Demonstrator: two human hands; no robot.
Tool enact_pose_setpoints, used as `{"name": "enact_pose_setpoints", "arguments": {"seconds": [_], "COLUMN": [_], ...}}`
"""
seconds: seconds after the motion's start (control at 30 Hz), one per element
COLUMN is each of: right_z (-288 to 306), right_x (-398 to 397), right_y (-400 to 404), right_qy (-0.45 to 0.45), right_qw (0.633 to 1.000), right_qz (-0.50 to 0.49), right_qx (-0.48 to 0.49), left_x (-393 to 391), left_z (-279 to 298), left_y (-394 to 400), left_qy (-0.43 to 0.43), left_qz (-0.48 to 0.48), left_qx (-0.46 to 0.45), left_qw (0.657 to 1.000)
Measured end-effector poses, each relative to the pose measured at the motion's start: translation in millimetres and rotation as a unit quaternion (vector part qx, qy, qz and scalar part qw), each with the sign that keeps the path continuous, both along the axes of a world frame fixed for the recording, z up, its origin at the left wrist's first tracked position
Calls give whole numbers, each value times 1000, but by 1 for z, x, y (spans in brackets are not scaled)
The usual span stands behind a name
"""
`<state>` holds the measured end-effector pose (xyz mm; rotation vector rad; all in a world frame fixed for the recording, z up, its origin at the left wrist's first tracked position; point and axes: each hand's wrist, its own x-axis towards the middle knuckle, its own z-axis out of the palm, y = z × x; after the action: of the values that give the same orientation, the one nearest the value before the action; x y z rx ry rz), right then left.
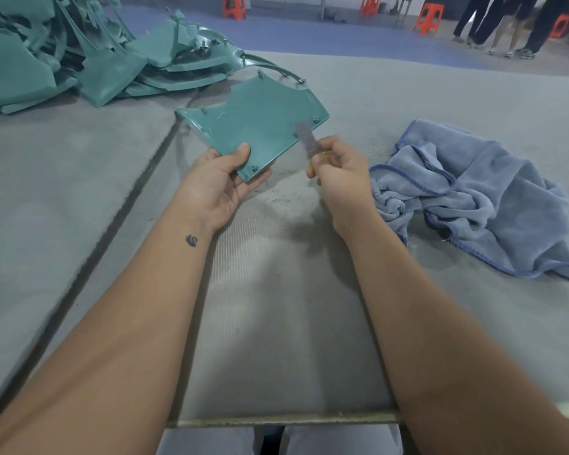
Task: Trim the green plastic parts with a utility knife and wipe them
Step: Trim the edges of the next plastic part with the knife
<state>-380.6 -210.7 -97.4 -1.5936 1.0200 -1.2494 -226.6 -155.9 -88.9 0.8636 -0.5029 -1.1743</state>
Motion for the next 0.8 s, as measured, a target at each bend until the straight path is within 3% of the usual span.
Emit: {"name": "enact_pose_setpoints", "arguments": {"seconds": [0.13,0.17,0.23,0.33,0.53,0.63,0.8], "right_z": [-6,-4,3,16,34,33,26], "right_x": [7,8,6,0,-11,-13,-2], "right_y": [6,8,14,17,19,13,14], "right_qy": [238,252,184,38,-70,-65,49], "right_qw": [965,959,973,987,980,991,995], "right_qz": [86,100,133,148,179,113,47], "right_qx": [-71,-84,-52,46,59,5,-78], "left_x": [-1,-1,-2,-8,-12,-7,-3], "left_z": [1,1,2,3,6,9,12], "left_y": [1,1,1,1,2,6,12], "left_qy": [7,8,-2,-81,-169,-204,-252], "left_qz": [-1,-3,-3,-1,27,-38,-153], "left_qx": [-6,-10,-9,14,28,49,49], "left_qw": [1000,1000,1000,997,985,977,954]}}
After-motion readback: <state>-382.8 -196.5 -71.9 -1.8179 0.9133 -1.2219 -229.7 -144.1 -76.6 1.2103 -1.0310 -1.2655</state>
